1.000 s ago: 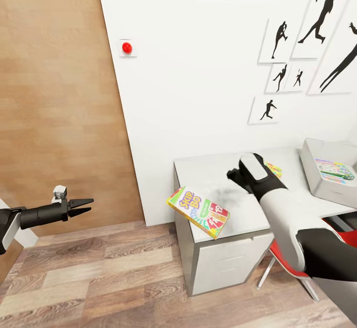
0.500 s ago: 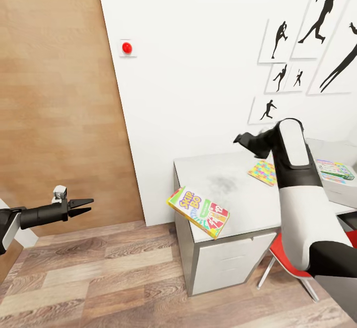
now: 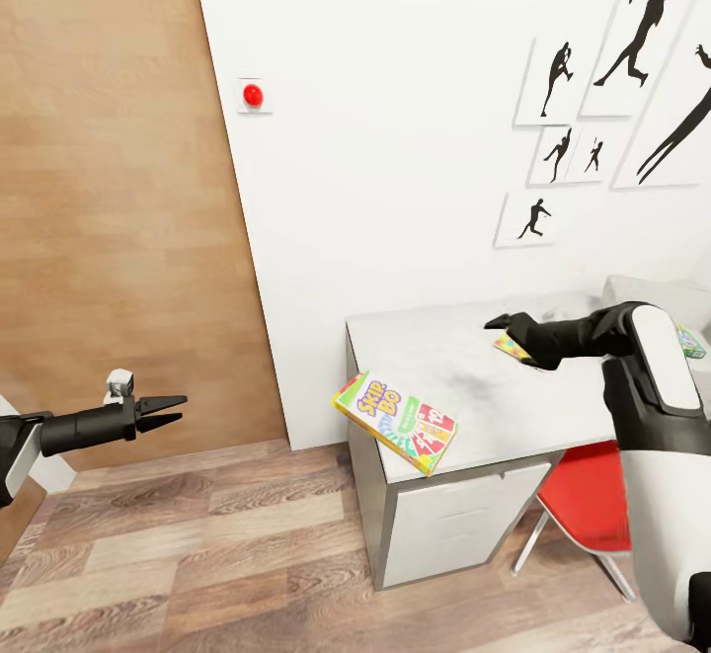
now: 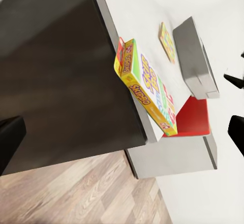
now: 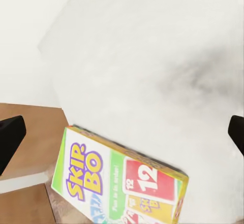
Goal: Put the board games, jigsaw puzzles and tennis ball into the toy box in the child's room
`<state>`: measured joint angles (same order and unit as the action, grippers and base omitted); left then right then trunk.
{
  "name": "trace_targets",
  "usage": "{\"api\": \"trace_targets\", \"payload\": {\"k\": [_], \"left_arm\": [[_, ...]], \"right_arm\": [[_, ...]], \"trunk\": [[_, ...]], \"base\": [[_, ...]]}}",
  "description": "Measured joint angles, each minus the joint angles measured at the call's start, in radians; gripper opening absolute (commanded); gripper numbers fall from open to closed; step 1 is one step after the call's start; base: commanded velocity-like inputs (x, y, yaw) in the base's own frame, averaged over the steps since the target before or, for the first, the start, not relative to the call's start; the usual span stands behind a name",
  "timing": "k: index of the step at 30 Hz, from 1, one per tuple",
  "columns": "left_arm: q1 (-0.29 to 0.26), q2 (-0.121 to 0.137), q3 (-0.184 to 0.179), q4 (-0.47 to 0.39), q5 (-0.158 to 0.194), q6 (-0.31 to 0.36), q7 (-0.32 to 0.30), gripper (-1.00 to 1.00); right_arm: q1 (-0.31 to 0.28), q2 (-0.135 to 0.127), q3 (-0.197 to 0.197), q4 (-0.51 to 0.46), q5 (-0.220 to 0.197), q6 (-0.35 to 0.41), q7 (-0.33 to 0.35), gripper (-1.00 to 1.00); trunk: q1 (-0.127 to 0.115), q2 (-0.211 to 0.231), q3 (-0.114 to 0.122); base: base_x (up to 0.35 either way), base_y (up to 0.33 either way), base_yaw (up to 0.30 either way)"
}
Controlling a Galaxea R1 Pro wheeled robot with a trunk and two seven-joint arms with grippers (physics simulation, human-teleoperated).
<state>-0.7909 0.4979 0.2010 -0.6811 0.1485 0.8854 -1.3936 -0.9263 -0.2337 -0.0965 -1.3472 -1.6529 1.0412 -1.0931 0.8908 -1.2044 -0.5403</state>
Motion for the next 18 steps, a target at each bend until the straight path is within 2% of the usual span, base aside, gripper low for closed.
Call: {"api": "trace_targets", "payload": {"k": [3,5,10,15,18], "left_arm": [[0.0,-0.001,0.0,0.0,-0.001,0.0,0.0,1.0],[0.0,-0.001,0.0,0.0,-0.001,0.0,0.0,1.0],[0.0,-0.001,0.0,0.0,-0.001,0.0,0.0,1.0],[0.0,-0.001,0.0,0.0,-0.001,0.0,0.001,1.0],[0.0,-0.001,0.0,0.0,-0.001,0.0,0.001,1.0]], "right_arm": [[0.033,-0.035,0.001,-0.021,-0.012,0.0,0.008,1.0],[0.061,-0.049,0.001,-0.035,-0.023,0.0,0.024,1.0],[0.133,-0.071,-0.003,-0.05,-0.068,0.001,0.089,1.0],[0.211,-0.141,0.005,-0.054,-0.085,0.002,0.172,1.0],[0.25,-0.162,0.011,-0.055,-0.087,0.002,0.211,1.0]], "trunk": [[0.0,0.0,0.0],[0.0,0.0,0.0],[0.0,0.0,0.0],[0.0,0.0,0.0],[0.0,0.0,0.0]], "base": [[0.0,0.0,0.0],[0.0,0.0,0.0],[0.0,0.0,0.0],[0.0,0.0,0.0],[0.0,0.0,0.0]]}}
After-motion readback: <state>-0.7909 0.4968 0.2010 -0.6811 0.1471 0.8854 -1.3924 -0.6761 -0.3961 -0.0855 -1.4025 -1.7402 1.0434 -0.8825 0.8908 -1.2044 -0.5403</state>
